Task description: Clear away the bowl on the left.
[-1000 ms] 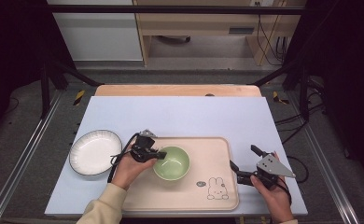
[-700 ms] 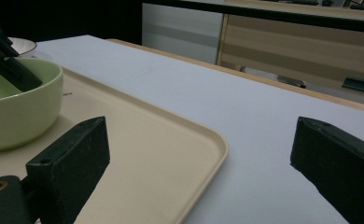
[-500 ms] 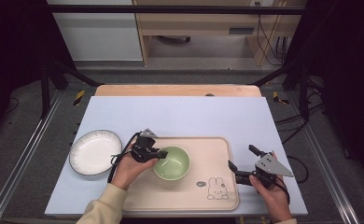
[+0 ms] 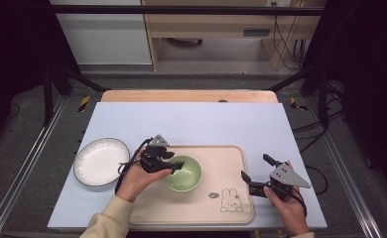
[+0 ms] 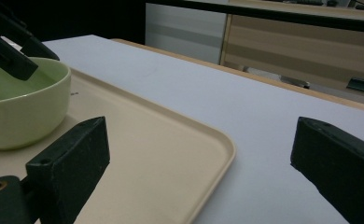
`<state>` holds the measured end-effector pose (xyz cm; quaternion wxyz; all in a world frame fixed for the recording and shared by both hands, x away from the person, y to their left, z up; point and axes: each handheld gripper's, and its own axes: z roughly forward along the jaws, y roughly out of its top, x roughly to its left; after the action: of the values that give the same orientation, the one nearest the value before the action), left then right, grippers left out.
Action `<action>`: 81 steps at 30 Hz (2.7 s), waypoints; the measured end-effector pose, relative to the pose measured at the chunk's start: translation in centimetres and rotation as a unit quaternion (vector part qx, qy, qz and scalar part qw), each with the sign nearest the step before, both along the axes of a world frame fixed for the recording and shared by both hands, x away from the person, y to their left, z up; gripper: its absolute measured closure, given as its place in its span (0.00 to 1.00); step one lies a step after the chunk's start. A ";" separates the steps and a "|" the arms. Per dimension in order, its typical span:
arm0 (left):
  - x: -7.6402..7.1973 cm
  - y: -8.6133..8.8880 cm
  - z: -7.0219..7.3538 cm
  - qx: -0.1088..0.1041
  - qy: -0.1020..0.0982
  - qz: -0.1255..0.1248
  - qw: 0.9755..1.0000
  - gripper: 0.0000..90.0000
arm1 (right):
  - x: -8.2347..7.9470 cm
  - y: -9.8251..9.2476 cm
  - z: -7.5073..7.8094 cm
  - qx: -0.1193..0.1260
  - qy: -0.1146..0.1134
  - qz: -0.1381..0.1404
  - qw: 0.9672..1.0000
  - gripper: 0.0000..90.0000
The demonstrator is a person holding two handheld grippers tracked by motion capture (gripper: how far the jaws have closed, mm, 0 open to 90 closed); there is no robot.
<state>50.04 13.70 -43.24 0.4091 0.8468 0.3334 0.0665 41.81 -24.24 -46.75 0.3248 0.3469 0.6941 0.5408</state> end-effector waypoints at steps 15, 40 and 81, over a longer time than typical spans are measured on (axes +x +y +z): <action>-0.4 -1.0 1.0 -0.028 -0.057 -0.022 0.998 0.14 | 0.2 0.2 0.0 -0.003 0.000 0.005 1.000 0.05; -2.2 0.2 2.8 -0.111 -0.156 -0.019 0.981 0.04 | -0.6 -0.3 0.3 0.000 -0.006 -0.011 1.000 0.05; -4.5 8.8 5.0 -0.166 -0.224 0.061 0.959 0.04 | -0.8 -0.5 1.0 -0.002 -0.028 -0.018 0.999 0.06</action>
<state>45.56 22.51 -38.26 0.6031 0.7087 0.2905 0.2227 41.04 -24.79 -45.74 0.3544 0.3433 0.6797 0.5427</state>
